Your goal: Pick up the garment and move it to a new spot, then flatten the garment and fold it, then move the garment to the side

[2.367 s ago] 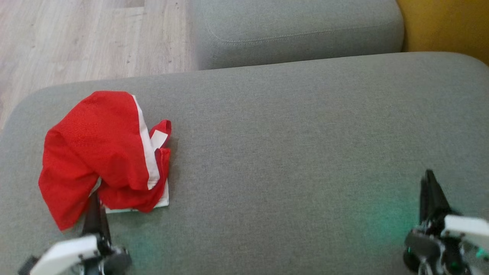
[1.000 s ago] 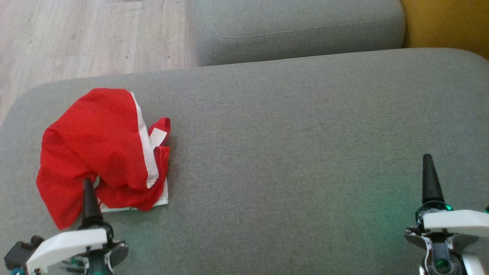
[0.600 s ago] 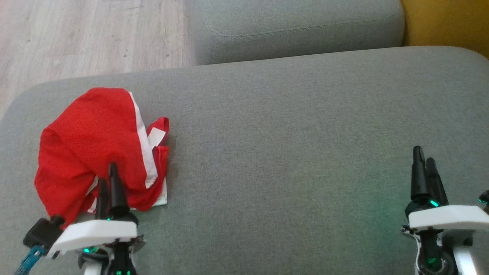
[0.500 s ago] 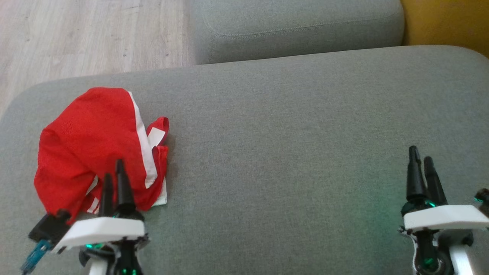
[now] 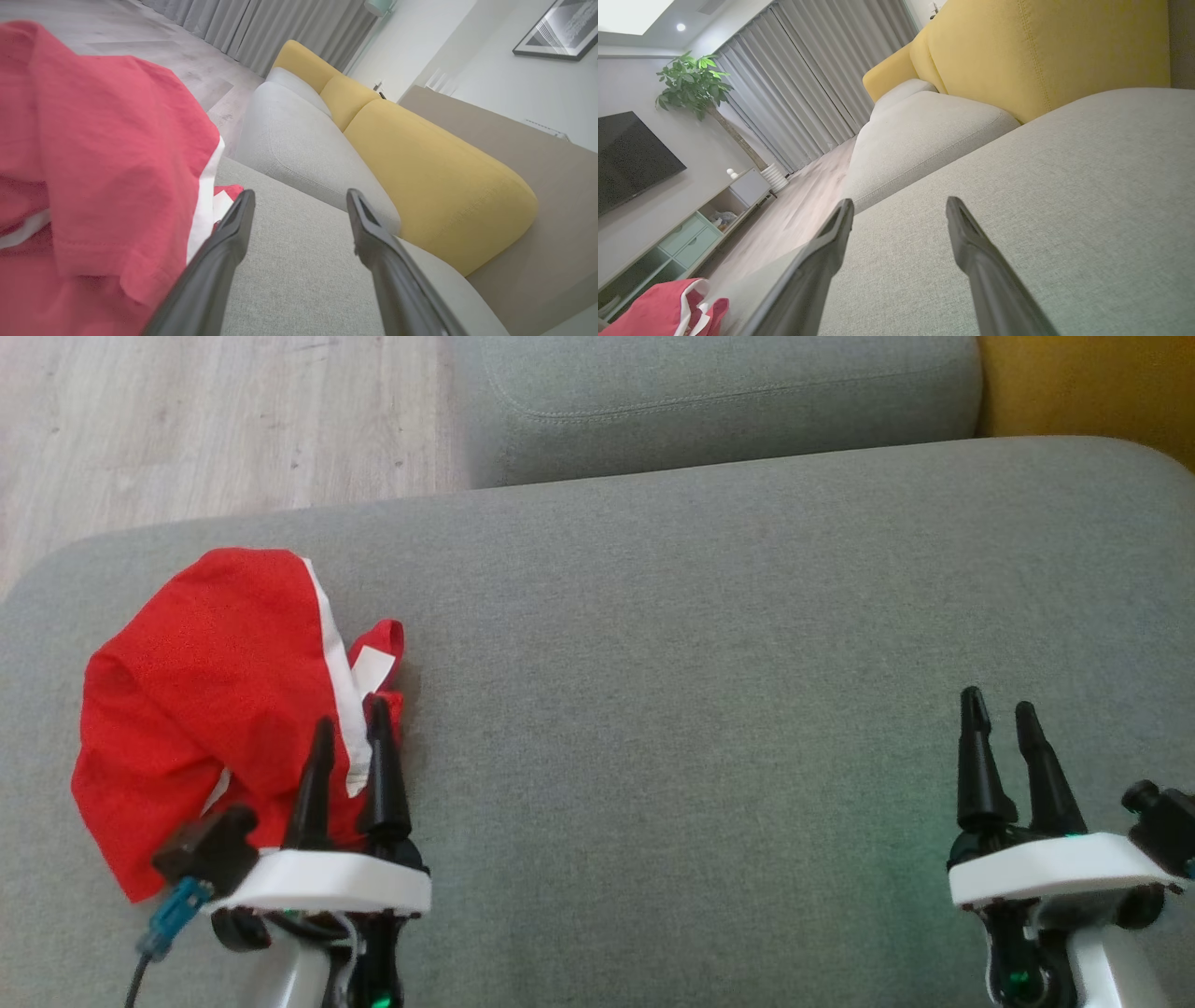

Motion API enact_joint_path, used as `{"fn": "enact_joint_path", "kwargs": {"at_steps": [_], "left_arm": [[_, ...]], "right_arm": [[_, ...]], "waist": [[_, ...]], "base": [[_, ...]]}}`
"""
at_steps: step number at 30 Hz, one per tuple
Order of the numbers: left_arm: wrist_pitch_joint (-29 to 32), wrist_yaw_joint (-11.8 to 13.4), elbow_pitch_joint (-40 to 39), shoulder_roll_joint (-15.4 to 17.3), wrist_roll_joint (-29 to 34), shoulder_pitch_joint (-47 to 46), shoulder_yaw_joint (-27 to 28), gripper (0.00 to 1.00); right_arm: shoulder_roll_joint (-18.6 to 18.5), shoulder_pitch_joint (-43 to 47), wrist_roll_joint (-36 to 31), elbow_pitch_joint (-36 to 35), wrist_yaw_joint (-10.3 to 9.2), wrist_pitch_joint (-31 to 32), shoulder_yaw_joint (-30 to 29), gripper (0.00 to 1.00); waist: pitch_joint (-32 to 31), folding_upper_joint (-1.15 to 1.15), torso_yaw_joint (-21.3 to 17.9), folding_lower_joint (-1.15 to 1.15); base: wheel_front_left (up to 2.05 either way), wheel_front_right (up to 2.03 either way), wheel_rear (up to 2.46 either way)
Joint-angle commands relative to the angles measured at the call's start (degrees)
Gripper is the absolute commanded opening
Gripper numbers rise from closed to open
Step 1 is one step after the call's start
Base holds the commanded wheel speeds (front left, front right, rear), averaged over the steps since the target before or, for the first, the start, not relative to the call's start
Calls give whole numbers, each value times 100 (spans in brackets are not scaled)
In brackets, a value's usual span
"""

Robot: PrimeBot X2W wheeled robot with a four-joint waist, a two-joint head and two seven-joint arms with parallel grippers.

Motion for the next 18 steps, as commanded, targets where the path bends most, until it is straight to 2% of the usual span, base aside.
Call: {"fn": "enact_joint_path", "kwargs": {"at_steps": [1,18], "left_arm": [[-76,52,-237,92,254,-304,2,100],[-365,523,-193,421,1598,-604,-819,100]], "right_arm": [[-45,-254,-261,-258,-2,-88,123,100],[-52,-255,-1689,-391,-3,-375,327,100]], "waist": [[1,0,-17,0],[30,0,-74,0]], "base": [[0,0,0],[0,0,0]]}}
